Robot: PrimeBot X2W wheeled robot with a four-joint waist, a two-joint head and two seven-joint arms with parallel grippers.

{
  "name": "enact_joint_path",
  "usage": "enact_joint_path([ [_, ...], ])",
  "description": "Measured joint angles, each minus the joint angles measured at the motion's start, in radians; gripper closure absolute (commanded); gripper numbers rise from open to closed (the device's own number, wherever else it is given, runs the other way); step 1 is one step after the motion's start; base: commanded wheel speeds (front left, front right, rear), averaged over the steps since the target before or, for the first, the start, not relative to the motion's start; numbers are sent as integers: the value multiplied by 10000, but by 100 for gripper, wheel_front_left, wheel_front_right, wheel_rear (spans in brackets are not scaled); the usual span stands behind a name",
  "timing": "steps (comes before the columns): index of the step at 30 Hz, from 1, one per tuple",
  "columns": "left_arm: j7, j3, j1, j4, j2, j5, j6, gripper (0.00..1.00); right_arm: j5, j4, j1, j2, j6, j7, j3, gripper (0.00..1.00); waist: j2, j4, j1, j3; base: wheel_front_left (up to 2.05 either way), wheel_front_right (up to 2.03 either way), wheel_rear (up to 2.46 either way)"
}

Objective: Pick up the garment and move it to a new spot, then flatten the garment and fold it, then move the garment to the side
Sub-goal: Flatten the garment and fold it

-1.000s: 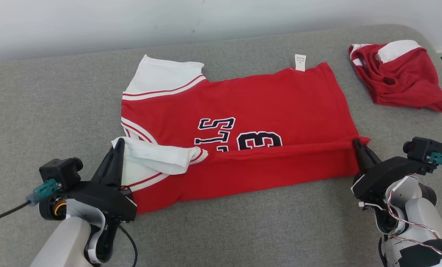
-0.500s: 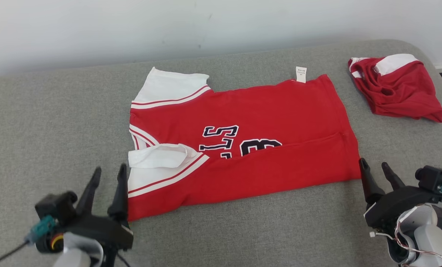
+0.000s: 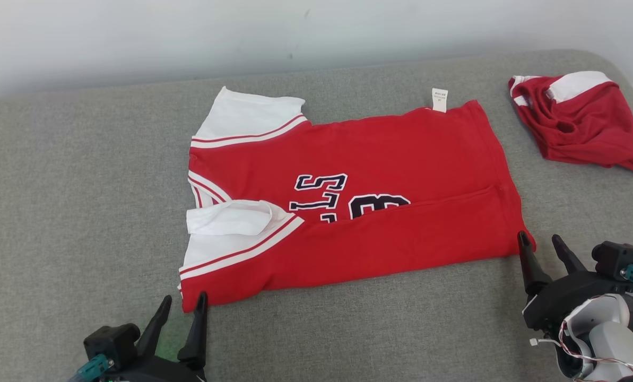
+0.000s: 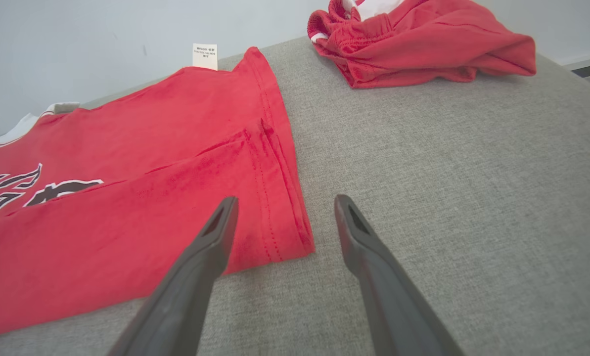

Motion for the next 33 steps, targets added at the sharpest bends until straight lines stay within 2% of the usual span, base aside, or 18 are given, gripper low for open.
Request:
enact_joint_path([
  [5, 130, -121, -333, 617, -73, 96, 81, 0, -81, 598, -407, 56, 0, -224, 180, 0, 0, 18, 0, 155, 0, 0, 0],
  [10, 119, -161, -763, 1329, -238, 46, -94, 0, -104, 1333, -806, 180, 0, -299, 336, 0, -1, -3, 0, 301, 0, 0, 0],
  [11, 113, -186, -853, 1476, -276, 44, -130, 0, -104, 1488, -872, 211, 0, -303, 359, 15, 0, -4, 0, 321, 0, 0, 0],
  [12, 121, -209, -928, 1613, -328, 21, -180, 0, -104, 1615, -918, 230, 0, -328, 418, 70, 0, -6, 0, 320, 0, 0, 0],
  [13, 119, -221, -985, 1733, -374, 6, -194, 26, -104, 1722, -971, 265, 0, -343, 477, 95, 0, -4, 0, 314, 0, 0, 0],
  [14, 100, -201, -1032, 1822, -407, 2, -213, 74, -102, 1801, -1030, 295, 0, -407, 523, 100, 0, -4, 0, 303, 0, 0, 0],
  [15, 61, -184, -1074, 1919, -426, -2, -245, 100, -94, 1877, -1084, 314, 0, -447, 566, 100, -1, -5, 0, 287, 0, 0, 0],
  [25, -125, 10, -1005, 2295, -512, -15, -357, 100, 416, 2121, -923, 324, 0, -905, 892, 100, -1, 59, 0, -216, 0, 0, 0],
  [33, -198, 489, -144, 1593, -362, -12, -176, 100, 926, 1547, 22, 276, 0, -965, 1129, 100, -1, 174, 0, -852, 0, 0, 0],
])
